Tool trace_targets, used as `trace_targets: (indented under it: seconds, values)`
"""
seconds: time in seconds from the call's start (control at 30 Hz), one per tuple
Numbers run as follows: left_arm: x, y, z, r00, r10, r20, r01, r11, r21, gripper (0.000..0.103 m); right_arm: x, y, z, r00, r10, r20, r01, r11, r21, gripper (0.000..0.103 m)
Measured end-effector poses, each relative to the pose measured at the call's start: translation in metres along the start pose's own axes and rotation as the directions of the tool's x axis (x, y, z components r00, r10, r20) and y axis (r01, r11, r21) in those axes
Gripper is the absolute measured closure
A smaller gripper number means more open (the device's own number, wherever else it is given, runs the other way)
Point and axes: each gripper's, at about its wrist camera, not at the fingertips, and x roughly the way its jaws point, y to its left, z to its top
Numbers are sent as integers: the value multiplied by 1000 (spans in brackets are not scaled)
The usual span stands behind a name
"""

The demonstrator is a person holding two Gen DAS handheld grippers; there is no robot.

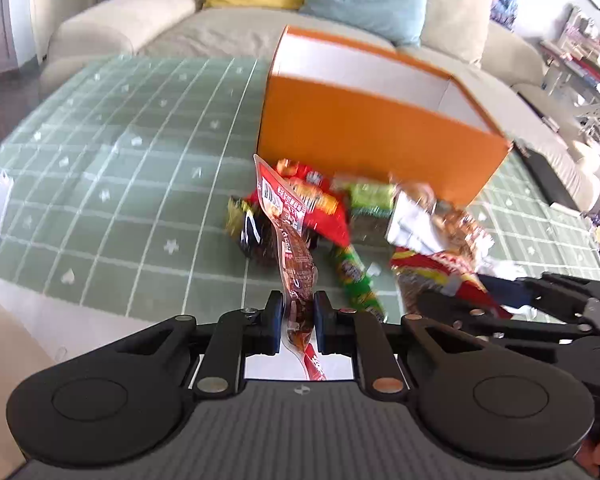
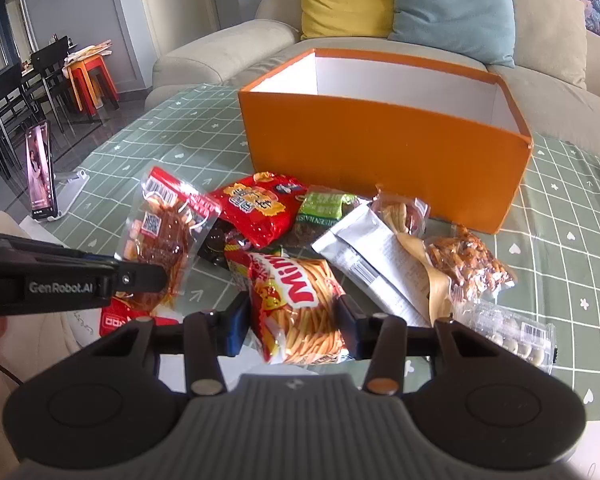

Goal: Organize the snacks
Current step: 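Carry both packets into the orange box and open both tools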

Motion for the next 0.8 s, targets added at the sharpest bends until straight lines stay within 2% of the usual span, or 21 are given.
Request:
trace_targets:
  seconds: [0.23, 0.4, 0.6, 0.8]
  values:
    - [-16, -10, 24, 998, 11, 60, -13, 999, 35, 86, -11, -3, 23, 999, 31, 38, -32, 999, 33, 59]
    - [-20, -13, 55, 993, 7, 118, -13, 999, 44, 86, -21, -7, 58, 993, 11, 114, -12, 1000, 3, 59]
    - [-24, -21, 99, 978, -11, 208, 0, 999, 52, 86, -24, -15, 107, 980, -26, 198, 27, 1000, -3, 59]
    - [-12, -32, 138, 970, -40, 238, 24, 997, 72, 86, -12, -24, 149, 967, -61, 247, 67, 998, -14, 59]
